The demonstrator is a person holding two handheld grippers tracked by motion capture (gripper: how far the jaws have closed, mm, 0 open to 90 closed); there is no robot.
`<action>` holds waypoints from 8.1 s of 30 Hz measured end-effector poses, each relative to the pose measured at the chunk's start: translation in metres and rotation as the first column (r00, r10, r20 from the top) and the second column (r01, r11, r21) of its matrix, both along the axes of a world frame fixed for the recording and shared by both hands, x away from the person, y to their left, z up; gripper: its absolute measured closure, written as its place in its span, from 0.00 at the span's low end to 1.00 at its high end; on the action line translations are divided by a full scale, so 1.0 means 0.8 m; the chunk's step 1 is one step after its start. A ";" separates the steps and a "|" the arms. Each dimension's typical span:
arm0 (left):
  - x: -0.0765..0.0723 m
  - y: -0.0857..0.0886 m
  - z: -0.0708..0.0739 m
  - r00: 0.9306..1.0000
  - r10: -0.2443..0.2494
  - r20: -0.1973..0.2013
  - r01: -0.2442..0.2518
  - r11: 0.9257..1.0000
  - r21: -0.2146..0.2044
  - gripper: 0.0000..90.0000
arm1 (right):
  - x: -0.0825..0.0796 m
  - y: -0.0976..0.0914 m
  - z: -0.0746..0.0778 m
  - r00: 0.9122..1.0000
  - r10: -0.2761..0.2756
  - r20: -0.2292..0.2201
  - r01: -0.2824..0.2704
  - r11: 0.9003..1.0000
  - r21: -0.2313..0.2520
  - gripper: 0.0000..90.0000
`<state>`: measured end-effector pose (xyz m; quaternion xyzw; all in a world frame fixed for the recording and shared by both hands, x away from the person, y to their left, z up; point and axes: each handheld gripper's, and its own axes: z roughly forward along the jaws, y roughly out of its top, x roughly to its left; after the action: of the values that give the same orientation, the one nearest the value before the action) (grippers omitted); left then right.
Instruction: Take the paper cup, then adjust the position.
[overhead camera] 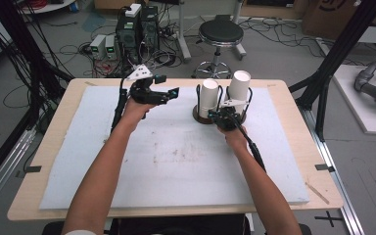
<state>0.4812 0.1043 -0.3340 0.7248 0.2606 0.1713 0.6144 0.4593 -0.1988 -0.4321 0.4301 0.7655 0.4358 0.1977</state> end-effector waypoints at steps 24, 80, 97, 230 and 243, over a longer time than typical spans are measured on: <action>0.058 -0.095 -0.001 0.996 -0.068 -0.062 0.070 0.997 0.027 0.21 | 0.000 -0.001 -0.001 1.000 0.001 -0.003 -0.001 1.000 0.003 1.00; 0.066 -0.143 -0.014 0.995 -0.050 -0.082 0.061 0.988 0.142 0.40 | 0.001 0.000 -0.002 1.000 -0.012 -0.010 0.013 0.999 0.047 1.00; 0.051 -0.118 0.032 0.998 -0.028 -0.055 0.029 0.999 0.023 0.40 | -0.001 -0.004 0.002 1.000 0.009 -0.018 -0.009 0.999 0.037 0.93; -0.168 -0.013 -0.045 0.940 -0.336 -0.049 0.338 0.941 0.019 0.41 | -0.143 0.029 0.035 0.745 0.628 0.223 -0.651 0.758 0.042 0.38; -0.169 -0.011 -0.038 0.934 -0.357 -0.018 0.356 0.934 -0.034 0.41 | -0.144 0.038 0.029 0.760 0.611 0.224 -0.641 0.761 0.101 0.21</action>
<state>0.3456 0.0957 -0.3645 0.7525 0.1348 0.0445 0.6431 0.3443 -0.1688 -0.4089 0.1234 0.8040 0.5775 0.0698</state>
